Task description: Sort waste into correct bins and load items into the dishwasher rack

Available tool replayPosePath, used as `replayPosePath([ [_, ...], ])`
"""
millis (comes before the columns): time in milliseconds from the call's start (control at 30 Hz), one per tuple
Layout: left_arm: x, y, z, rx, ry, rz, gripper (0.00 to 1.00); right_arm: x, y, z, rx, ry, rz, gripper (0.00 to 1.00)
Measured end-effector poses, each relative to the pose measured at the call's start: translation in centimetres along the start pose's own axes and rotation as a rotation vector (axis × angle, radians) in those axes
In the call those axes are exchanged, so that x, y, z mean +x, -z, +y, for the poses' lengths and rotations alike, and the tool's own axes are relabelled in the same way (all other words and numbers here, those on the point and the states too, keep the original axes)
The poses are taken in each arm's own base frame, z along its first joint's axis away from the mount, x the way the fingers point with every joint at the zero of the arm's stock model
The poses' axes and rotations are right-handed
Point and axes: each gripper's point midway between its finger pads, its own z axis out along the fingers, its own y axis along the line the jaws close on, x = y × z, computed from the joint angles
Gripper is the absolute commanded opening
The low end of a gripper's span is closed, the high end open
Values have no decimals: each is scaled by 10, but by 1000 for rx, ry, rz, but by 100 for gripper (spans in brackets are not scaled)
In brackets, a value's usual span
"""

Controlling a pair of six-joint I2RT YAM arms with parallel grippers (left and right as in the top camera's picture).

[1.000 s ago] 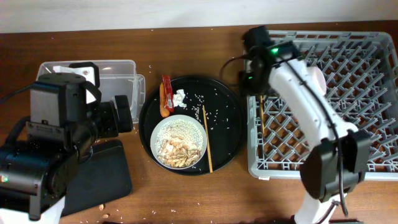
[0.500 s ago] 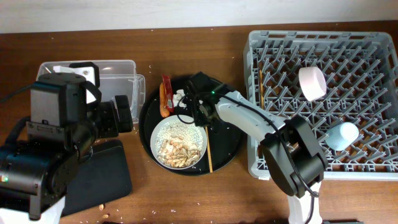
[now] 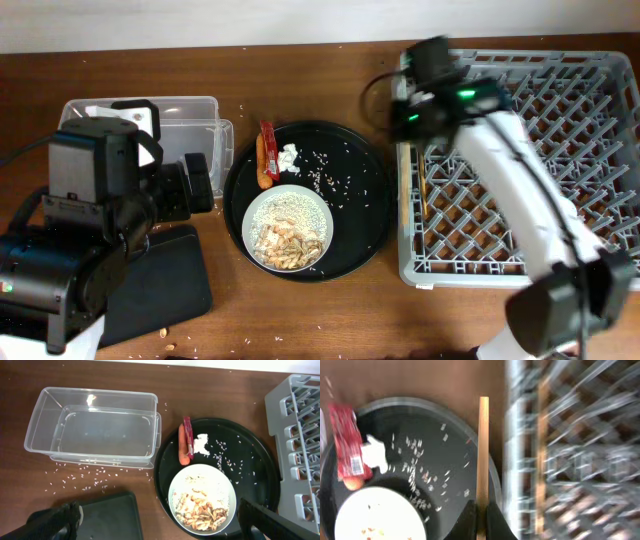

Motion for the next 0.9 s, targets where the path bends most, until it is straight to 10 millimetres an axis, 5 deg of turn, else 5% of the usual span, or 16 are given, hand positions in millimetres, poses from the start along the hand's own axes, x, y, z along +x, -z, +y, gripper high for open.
replayPosePath([
  [33, 0, 0, 0, 0, 0, 0, 99, -9, 9, -20, 19, -5, -26, 4],
  [100, 0, 0, 0, 0, 0, 0, 99, 11, -29, -34, 58, 34, 74, 39],
  [200, 0, 0, 0, 0, 0, 0, 99, 40, -77, -47, 104, 66, 205, 44],
  [267, 0, 0, 0, 0, 0, 1, 99, 33, -57, -38, 88, 80, 160, 52],
  [300, 0, 0, 0, 0, 0, 0, 100, 26, -32, -22, 56, 108, 96, 52],
  [367, 0, 0, 0, 0, 0, 0, 99, 31, 31, 52, -113, 242, -18, 51],
  [400, 0, 0, 0, 0, 0, 0, 99, 43, 33, 70, -145, 285, 6, 51],
  [467, 0, 0, 0, 0, 0, 0, 99, 92, -3, 108, -168, 383, 151, 51],
  [567, 0, 0, 0, 0, 0, 0, 99, 117, -31, 126, -168, 433, 224, 61],
  [667, 0, 0, 0, 0, 0, 0, 99, 92, -26, 96, -138, 324, 192, 64],
  [733, 0, 0, 0, 0, 0, 0, 99, 37, 23, 37, -89, 149, 7, 72],
  [767, -3, 0, -1, 3, 2, -10, 99, 10, 79, -7, -70, 48, -156, 72],
  [833, -28, 1, -10, 44, 19, -114, 99, 17, 141, -50, -24, -43, -263, 74],
  [867, -37, 2, -15, 72, 23, -149, 99, 30, 150, -61, 1, -62, -237, 81],
  [900, -44, 4, -20, 99, 26, -174, 99, 47, 149, -71, 41, -65, -177, 98],
])
